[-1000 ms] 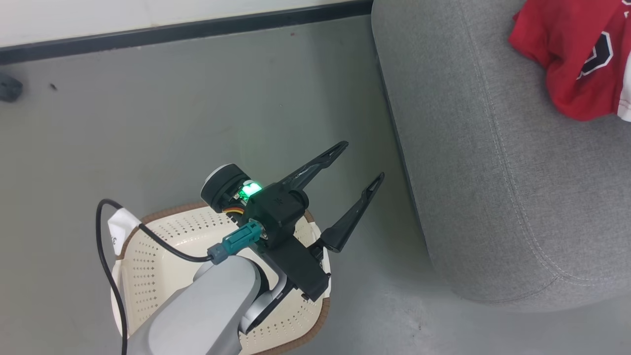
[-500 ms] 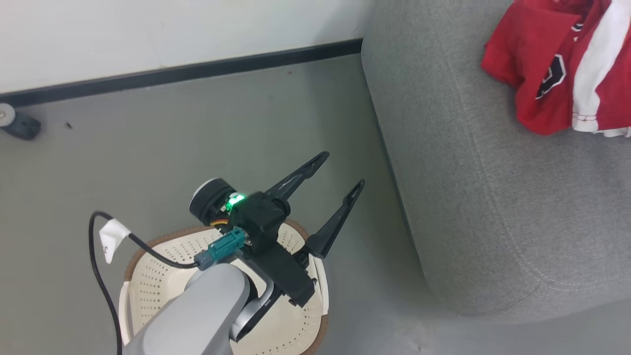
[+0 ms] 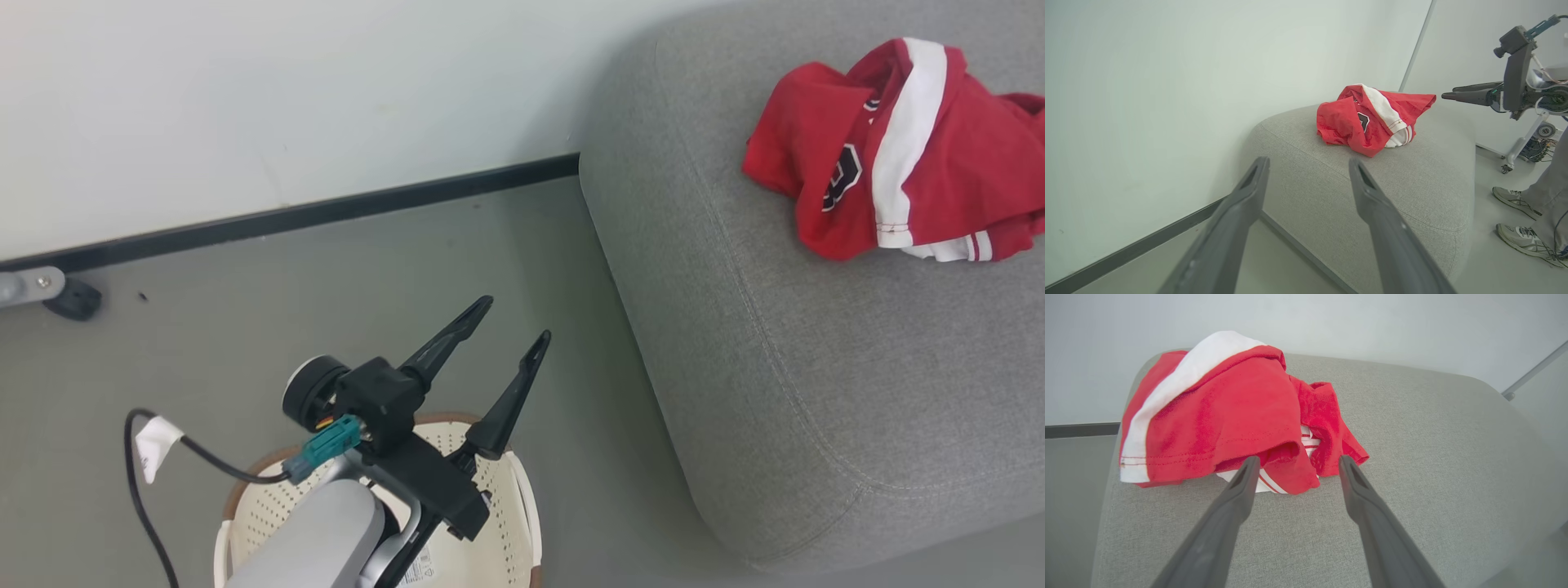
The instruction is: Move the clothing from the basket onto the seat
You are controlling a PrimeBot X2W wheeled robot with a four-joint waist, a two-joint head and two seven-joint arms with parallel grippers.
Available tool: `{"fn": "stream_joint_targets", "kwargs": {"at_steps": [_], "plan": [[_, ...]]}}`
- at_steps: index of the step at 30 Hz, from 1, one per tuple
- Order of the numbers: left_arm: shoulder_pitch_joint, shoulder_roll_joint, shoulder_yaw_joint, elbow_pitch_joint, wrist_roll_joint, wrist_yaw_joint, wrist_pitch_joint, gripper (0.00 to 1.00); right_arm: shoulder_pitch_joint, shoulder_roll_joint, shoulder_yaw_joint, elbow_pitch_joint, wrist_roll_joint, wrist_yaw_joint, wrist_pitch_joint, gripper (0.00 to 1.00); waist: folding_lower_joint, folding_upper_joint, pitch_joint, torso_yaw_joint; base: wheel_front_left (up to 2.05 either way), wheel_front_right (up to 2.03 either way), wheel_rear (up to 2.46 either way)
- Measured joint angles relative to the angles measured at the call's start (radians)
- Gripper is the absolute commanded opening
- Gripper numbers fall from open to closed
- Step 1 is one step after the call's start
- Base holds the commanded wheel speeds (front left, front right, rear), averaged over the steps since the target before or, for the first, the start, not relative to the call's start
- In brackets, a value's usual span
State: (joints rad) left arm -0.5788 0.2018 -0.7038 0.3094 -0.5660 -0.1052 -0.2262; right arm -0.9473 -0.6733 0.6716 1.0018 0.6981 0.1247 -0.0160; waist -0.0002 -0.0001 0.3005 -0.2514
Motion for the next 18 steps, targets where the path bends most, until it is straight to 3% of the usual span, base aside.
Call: {"fn": "stream_joint_targets", "kwargs": {"at_steps": [18], "plan": [[0.151, 0.026, 0.092, -0.002, -0.058, 0.059, -0.017, 1.00, 0.182, -0.012, -0.018, -0.201, 0.060, 0.000, -0.199, 1.00, 0.0001, -0.0001, -0.153, 0.056, 0.00, 0.00, 0.00]]}}
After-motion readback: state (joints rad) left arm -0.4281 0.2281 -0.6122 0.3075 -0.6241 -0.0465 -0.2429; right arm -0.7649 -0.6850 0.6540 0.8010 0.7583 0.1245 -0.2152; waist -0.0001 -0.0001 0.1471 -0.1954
